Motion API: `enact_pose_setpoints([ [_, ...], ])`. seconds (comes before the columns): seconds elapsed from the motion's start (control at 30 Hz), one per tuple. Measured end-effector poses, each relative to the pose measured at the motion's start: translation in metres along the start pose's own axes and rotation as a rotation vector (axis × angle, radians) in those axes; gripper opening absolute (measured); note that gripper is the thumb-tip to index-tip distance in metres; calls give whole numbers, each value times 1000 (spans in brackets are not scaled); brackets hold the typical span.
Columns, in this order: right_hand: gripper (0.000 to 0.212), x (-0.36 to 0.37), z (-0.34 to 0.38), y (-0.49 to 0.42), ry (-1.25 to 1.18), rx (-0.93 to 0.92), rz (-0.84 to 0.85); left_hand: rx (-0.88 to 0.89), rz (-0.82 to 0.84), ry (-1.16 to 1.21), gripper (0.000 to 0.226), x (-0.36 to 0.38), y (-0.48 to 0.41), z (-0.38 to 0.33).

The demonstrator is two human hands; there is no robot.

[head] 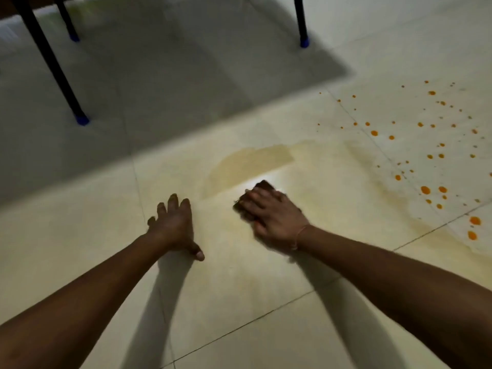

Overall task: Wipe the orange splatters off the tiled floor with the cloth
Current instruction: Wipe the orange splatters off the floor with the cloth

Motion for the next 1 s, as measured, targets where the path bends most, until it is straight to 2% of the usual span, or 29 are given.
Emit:
enact_pose_setpoints([
  [0.07, 65, -12, -62, 20, -59, 253, -50, 120, -65, -30, 147, -7, 4, -31],
  [0.1, 69, -14, -96, 63, -61, 381, -69, 232, -61, -78, 146, -1, 14, -79],
  [0.2, 68, 1, -123, 110, -89, 466, -41, 410, -31, -167, 145, 10, 29, -146],
  [0.43, 67, 20, -179, 324, -157, 883, -111, 742, 11, -504, 140, 49, 93, -339],
  [0.6, 67, 39, -172, 426, -157, 1047, -129, 858, 27, -599, 140, 90, 126, -426],
  [0.7, 67, 52, -177, 497, -203, 1201, -164, 861, 55, -581, 143, 115, 142, -465],
  [0.83, 65, 67, -191, 582, -249, 1452, -214, 768, 100, -456, 152, 144, 146, -486],
  [1.0, 59, 63, -223, 602, -265, 1638, -264, 737, 57, -427, 154, 153, 140, -484],
])
Point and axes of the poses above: each hand's wrist, its own y-axis away from the middle knuckle, its own x-axis out of the palm, z = x × y, the point moved 8 cm from there along -y, towards the middle knuckle, and after that the axes turned 8 degrees about z, right-handed, at the moved point
